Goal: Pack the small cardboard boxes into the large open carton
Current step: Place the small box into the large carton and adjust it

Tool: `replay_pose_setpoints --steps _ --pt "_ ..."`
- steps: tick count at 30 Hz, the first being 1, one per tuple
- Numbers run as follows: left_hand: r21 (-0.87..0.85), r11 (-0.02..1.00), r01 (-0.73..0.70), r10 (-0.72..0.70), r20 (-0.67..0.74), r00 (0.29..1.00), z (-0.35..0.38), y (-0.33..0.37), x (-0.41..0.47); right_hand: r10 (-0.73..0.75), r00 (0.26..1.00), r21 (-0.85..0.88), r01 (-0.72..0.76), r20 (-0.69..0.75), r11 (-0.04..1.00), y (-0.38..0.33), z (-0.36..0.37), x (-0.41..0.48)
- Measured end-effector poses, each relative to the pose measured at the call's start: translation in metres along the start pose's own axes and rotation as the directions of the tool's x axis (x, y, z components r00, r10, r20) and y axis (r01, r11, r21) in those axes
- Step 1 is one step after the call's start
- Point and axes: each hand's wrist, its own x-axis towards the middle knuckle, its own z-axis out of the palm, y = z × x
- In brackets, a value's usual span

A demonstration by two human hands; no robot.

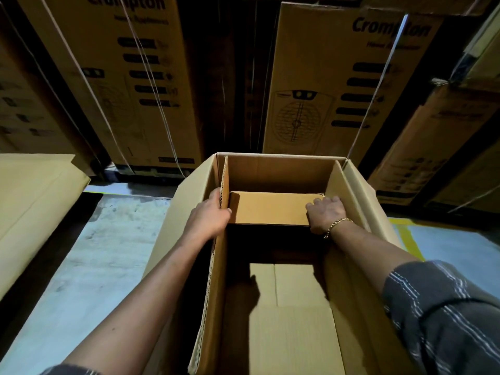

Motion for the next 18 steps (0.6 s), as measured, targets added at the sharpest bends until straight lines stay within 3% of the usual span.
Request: replay_pose_setpoints --steps 5,11,15,18 --pt "-0.007 1.0 0.014 -0.014 -0.02 1.0 -0.004 0.017 0.033 -0.016 0.997 0.114 0.025 -0.077 0.993 0.033 -0.012 0.007" --pt "0.017 0.999 0.035 -0.034 -0.066 0.997 0.005 0.019 0.042 0.18 0.92 0.276 -0.083 -0.348 0.957 0.071 -0.025 0.031" --pt "0.004 1.0 0.028 -0.028 -0.072 0.997 0.007 0.014 0.045 0.273 0.9 0.338 -0.154 -0.34 0.929 0.083 -0.031 0.05" --pt "0.001 1.0 0.032 -0.031 -0.07 0.997 0.006 0.016 0.045 0.293 0.896 0.453 -0.121 -0.333 0.883 0.083 -0.035 0.057"
